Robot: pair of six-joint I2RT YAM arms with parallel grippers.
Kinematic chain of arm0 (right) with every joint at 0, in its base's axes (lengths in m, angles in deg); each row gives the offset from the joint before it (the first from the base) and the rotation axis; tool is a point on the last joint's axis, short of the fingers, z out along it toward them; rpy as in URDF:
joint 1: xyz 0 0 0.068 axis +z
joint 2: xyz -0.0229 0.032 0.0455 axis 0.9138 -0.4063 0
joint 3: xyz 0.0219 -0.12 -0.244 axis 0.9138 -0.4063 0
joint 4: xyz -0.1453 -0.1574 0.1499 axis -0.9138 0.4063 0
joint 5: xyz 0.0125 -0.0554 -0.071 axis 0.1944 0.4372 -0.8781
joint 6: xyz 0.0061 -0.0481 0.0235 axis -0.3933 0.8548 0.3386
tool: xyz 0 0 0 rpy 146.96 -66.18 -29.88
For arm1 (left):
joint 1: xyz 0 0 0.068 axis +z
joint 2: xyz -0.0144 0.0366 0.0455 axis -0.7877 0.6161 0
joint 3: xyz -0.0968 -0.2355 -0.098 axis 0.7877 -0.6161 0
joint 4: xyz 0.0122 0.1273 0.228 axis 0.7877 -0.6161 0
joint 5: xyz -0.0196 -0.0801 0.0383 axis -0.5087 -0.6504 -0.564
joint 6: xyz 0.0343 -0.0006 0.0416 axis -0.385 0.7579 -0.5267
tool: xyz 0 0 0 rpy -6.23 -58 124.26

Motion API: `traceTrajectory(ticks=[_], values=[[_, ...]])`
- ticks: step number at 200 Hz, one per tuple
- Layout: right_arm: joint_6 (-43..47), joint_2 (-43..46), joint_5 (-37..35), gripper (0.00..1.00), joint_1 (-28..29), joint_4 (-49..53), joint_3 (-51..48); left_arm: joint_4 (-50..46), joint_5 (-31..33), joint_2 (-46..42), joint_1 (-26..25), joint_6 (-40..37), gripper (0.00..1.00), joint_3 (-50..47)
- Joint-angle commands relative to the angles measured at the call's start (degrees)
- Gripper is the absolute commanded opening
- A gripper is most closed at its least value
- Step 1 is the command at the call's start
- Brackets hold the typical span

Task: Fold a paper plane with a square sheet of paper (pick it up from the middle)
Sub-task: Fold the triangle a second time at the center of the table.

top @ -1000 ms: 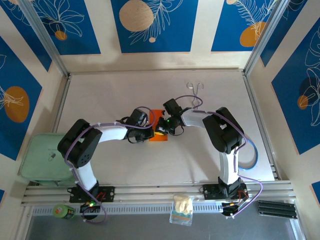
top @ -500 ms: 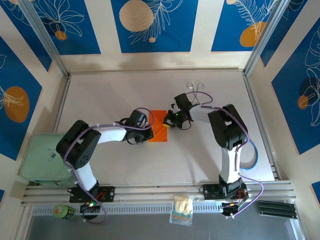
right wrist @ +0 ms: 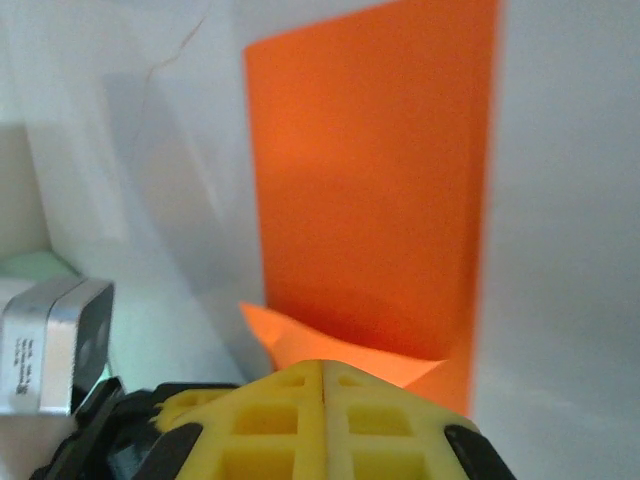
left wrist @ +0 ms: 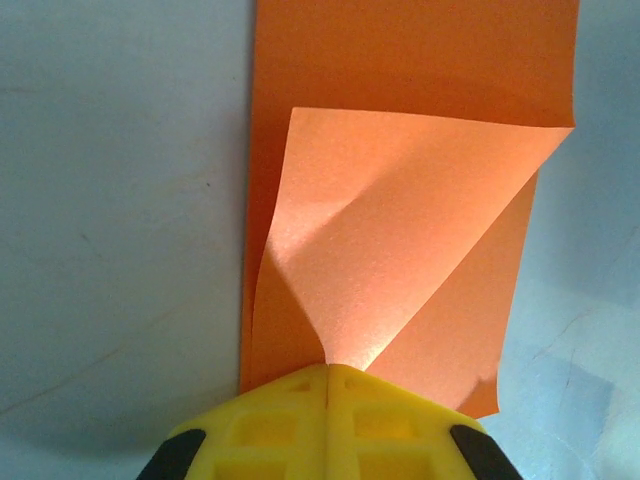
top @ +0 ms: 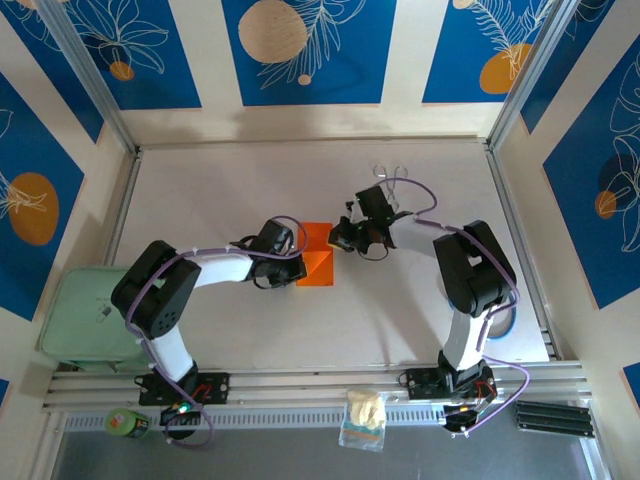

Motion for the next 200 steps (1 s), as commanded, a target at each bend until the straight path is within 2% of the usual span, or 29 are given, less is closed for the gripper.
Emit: traceTrajectory(ticks=[1, 25, 89, 176, 200], values=[[-3.64, -0.02, 1.93, 0.0, 3.28, -0.97, -2.58, -6.57, -0.34, 0.62, 0.29, 1.35, 0.0, -1.95], [-4.69, -2.47, 2.2, 0.0, 5.59, -1.5, -1.79, -6.41, -0.1, 0.11, 0.29, 1.38, 0.0, -2.63], [-3.33, -6.91, 2.91, 0.0, 6.28, -0.9, 1.0, -6.88, -0.45, 0.15, 0.27, 1.72, 0.0, -1.86], [-0.91, -8.54, 4.14, 0.0, 7.65, -1.79, 0.1, -6.85, -0.1, 0.01, 0.29, 2.36, 0.0, -2.43], [-0.73, -8.63, 2.12, 0.0, 7.02, -0.34, 0.22, -7.2, 0.11, -0.16, 0.29, 2.37, 0.0, -2.56]])
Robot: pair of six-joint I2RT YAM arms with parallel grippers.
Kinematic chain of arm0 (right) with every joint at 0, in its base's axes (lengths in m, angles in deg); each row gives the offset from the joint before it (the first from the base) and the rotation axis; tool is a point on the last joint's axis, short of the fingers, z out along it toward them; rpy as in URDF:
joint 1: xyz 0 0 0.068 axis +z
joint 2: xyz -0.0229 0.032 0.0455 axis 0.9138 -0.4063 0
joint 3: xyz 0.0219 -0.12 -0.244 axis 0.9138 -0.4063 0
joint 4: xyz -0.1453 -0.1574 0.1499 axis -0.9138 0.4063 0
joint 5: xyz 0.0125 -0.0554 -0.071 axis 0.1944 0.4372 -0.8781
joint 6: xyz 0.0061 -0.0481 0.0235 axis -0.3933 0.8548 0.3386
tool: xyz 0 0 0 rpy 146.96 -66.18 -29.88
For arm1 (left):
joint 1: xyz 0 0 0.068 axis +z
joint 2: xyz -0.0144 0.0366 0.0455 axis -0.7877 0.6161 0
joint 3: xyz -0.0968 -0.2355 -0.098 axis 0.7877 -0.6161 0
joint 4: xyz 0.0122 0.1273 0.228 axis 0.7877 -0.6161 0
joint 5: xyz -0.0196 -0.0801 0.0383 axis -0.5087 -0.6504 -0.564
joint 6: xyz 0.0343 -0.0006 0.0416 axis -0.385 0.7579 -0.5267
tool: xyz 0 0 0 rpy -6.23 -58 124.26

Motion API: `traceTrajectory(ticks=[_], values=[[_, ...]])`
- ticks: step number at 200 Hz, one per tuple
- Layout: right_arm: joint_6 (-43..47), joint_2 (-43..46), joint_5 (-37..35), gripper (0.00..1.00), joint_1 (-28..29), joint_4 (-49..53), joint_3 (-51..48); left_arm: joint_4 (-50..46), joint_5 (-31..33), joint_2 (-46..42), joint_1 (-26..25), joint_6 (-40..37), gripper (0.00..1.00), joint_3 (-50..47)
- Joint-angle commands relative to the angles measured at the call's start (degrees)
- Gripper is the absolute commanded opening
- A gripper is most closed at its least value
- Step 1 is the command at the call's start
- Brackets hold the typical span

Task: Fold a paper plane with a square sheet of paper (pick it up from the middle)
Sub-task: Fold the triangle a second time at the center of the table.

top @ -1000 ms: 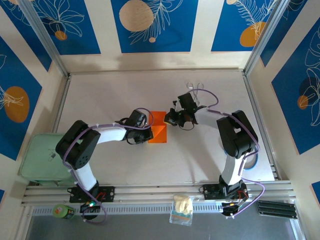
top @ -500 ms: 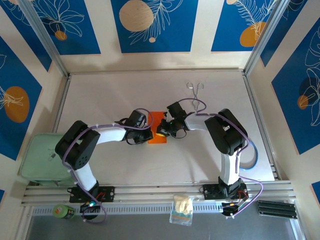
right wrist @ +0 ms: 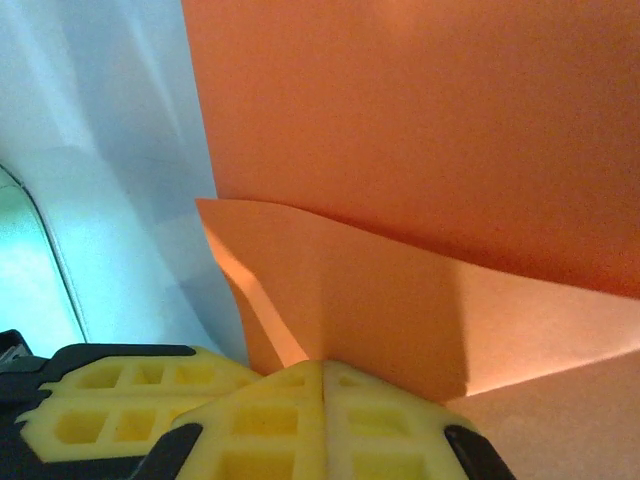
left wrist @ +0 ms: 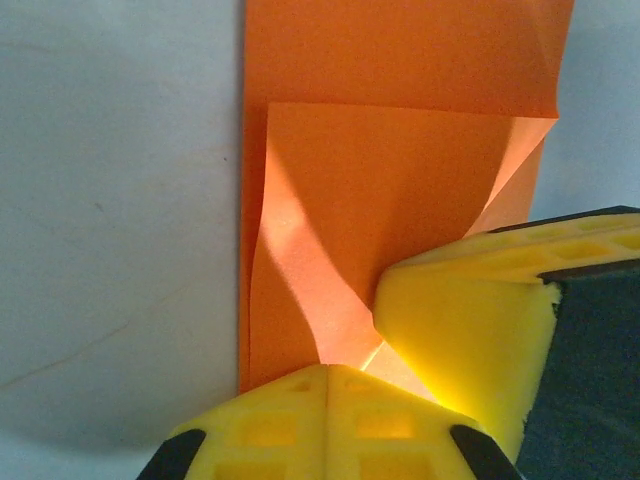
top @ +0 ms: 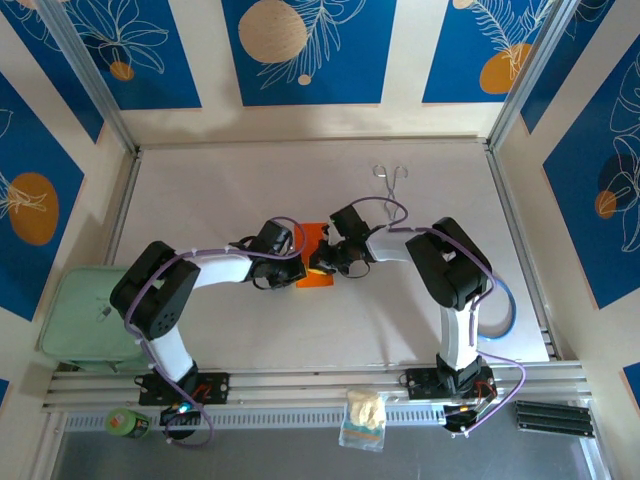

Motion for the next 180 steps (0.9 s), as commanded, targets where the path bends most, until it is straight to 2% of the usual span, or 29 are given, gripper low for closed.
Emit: traceTrajectory(ticks=[1, 44, 90, 136, 169, 180], values=[[1.26, -1.69, -0.77, 0.0, -0.43, 2.23, 0.65, -7.05, 0.75, 0.23, 0.3, 0.51, 0.0, -2.06], [1.79, -1.95, -3.61, 0.0, -5.8, 3.64, 0.26, -8.4, 1.4, -0.13, 0.26, 0.54, 0.0, -2.98], [2.76, -2.91, -1.98, 0.0, -11.93, 3.45, 1.84, -7.37, 1.01, -0.29, 0.22, 0.92, 0.0, -3.92], [3.69, 5.06, -3.09, 0.0, -12.73, 6.71, 2.36, -6.26, -2.04, -2.07, 0.26, -0.29, 0.01, 1.18], [0.99, 10.53, -3.67, 0.22, -11.99, 8.51, -0.53, -7.93, 1.51, -5.09, 0.56, -1.19, 0.1, 5.42], [-0.64, 11.32, -3.93, 0.26, -11.55, 9.39, -1.25, -7.8, 2.79, -5.39, 0.66, -1.92, 0.12, 6.02]])
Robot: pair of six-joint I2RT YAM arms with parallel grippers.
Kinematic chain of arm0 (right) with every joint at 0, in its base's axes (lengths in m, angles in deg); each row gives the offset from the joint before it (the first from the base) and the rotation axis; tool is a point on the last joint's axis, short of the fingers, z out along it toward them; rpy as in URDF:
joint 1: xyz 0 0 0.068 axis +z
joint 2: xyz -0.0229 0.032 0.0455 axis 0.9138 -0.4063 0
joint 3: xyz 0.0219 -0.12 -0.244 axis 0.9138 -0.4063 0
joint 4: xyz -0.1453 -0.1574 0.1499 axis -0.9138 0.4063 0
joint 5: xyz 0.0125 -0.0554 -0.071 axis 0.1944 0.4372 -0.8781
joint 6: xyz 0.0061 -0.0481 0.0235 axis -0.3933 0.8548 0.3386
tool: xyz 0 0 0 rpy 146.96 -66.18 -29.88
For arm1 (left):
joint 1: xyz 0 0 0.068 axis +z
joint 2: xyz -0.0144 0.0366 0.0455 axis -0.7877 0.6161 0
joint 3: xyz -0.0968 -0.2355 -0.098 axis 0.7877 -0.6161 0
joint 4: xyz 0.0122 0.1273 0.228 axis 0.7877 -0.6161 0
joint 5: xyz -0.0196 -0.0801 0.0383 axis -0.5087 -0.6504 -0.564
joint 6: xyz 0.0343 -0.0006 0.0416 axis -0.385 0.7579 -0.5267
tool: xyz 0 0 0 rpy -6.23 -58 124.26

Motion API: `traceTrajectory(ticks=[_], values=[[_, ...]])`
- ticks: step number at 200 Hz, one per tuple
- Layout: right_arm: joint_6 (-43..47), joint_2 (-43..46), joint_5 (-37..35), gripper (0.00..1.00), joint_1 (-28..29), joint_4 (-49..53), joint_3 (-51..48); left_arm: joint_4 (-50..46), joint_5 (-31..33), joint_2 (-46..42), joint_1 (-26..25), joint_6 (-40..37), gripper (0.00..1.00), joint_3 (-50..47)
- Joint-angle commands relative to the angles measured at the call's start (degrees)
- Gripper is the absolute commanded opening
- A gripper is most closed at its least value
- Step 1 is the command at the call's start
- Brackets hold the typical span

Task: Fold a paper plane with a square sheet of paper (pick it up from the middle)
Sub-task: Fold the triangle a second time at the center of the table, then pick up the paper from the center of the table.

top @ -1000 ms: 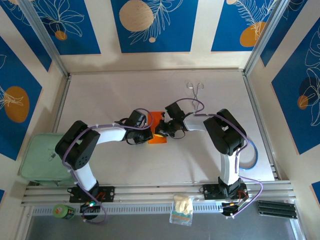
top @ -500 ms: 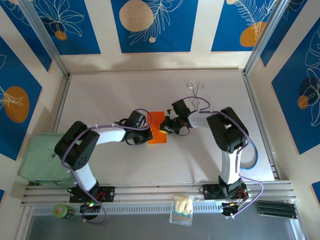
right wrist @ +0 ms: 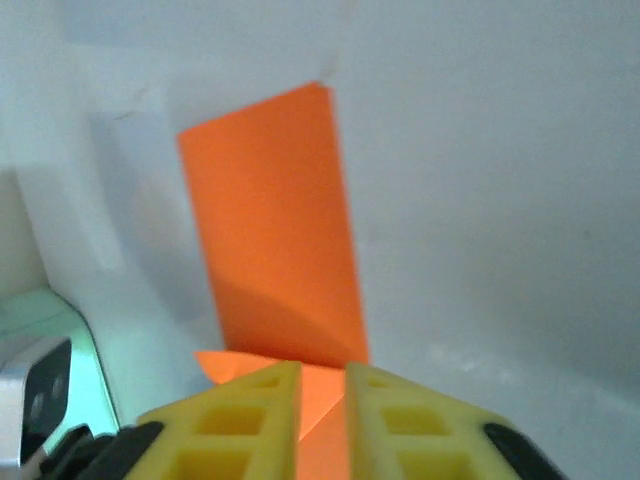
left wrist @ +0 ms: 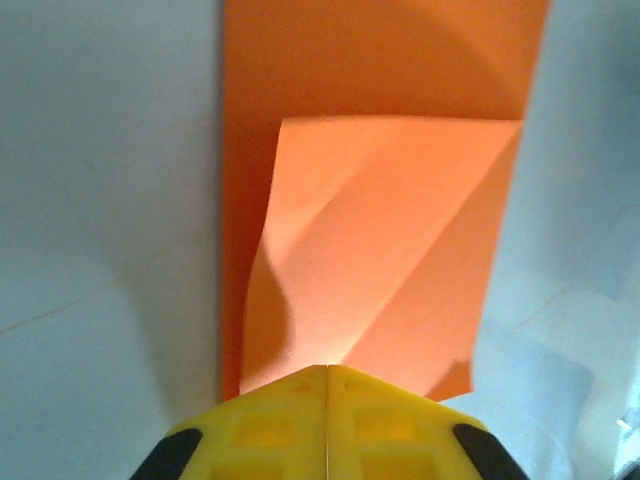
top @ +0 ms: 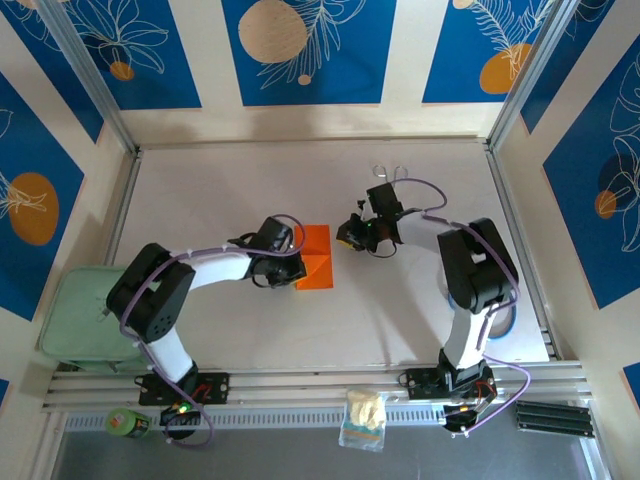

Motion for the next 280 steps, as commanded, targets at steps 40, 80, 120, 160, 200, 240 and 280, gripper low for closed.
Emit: traceTrajectory(ticks=[40, 80, 120, 160, 200, 240, 280], values=[[-8.79, 3.8, -0.61, 0.35, 3.67, 3.65, -3.68, 1.55, 2.09, -0.08, 1.52, -3.34, 0.12, 3.98], [-12.68, 2.08, -2.28, 0.37, 6.43, 3.22, -3.3, 2.4, 4.2, 3.8, 2.3, -4.76, 0.09, 4.96], [-15.06, 0.63, -2.7, 0.37, 7.94, 3.48, -2.12, 4.82, 4.87, 6.97, 3.2, -3.63, 0.06, 4.9], [-15.99, -0.95, -3.36, 0.37, 9.51, 4.39, -0.47, 6.29, 5.17, 7.71, 3.26, -0.59, 0.06, 2.57], [-16.54, -2.4, -3.87, 0.36, 10.27, 4.8, 1.0, 7.22, 5.86, 7.2, 3.2, 2.08, 0.05, -0.21], [-16.96, -4.09, -4.99, 0.36, 10.52, 6.16, 2.5, 7.8, 6.98, 5.02, 3.19, 4.9, 0.06, -2.1], [-16.48, -5.31, -5.06, 0.35, 10.78, 6.44, 3.67, 11.9, 5.05, 2.8, 3.18, 11.79, 0.09, -5.65]])
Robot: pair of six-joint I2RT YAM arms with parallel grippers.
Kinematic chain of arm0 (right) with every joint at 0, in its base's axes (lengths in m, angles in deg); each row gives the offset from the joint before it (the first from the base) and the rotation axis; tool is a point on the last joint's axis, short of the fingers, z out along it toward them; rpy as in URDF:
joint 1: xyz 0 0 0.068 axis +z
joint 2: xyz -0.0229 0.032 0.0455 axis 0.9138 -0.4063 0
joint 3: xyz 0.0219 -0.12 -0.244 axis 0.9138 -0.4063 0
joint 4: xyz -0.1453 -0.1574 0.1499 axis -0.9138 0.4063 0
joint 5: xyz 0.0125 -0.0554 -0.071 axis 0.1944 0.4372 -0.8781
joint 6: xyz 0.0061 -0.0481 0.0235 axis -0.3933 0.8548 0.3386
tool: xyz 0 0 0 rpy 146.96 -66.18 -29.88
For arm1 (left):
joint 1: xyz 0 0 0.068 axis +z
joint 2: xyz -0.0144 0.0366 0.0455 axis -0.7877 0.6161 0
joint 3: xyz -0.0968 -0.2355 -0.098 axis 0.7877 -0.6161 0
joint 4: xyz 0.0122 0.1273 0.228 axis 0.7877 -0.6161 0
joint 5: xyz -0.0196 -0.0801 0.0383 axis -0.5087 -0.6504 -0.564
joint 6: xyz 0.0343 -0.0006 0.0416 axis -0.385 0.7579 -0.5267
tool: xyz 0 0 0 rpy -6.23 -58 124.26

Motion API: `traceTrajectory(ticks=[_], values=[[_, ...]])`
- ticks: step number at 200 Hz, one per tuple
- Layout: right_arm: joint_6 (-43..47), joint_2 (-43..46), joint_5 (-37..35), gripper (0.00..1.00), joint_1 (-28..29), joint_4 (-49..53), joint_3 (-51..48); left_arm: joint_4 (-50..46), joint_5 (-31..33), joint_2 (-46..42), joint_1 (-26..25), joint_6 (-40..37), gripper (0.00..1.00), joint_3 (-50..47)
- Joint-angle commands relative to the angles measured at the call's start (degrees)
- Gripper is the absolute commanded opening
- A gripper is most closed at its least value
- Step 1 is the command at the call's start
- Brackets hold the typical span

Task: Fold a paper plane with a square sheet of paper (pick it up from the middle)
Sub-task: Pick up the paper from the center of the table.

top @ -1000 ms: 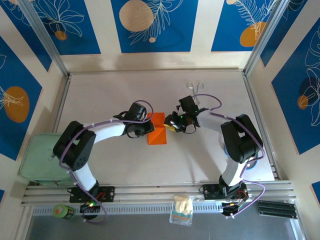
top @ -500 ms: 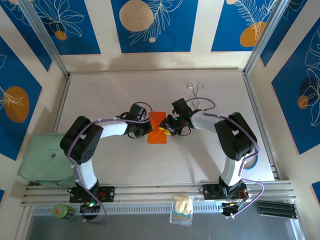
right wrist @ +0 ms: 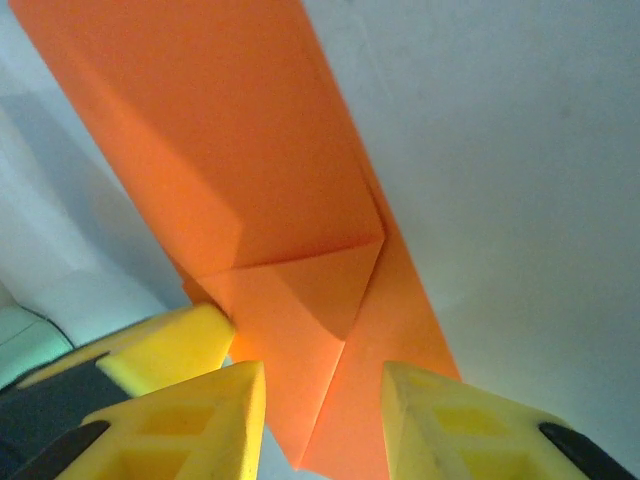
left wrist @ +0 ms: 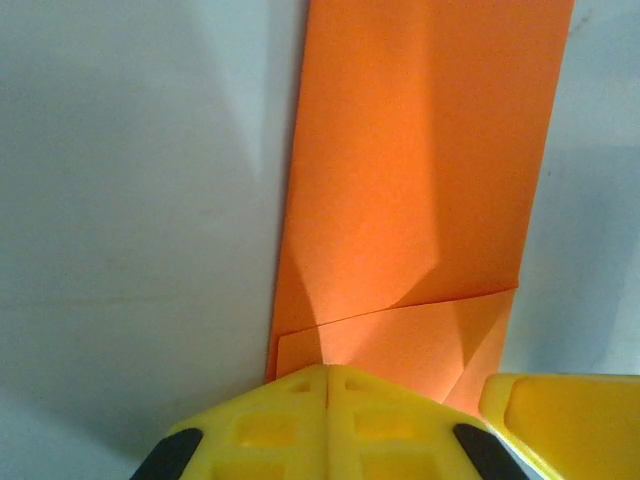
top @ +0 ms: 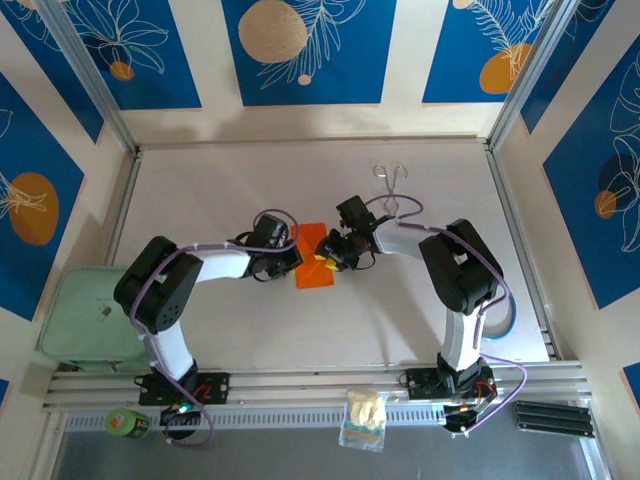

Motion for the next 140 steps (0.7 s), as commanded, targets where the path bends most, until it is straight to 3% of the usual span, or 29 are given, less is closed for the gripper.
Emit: traceTrajectory(ticks=[1, 140], values=[[-0.41, -1.03, -0.16, 0.35, 0.6, 1.88, 1.48, -0.63, 0.15, -1.29, 0.3, 5.25, 0.09, -2.94], [1.74, -4.21, 1.19, 0.28, 1.06, 1.46, 4.38, 0.5, 1.2, -1.46, 0.28, 7.91, 0.08, -4.48]])
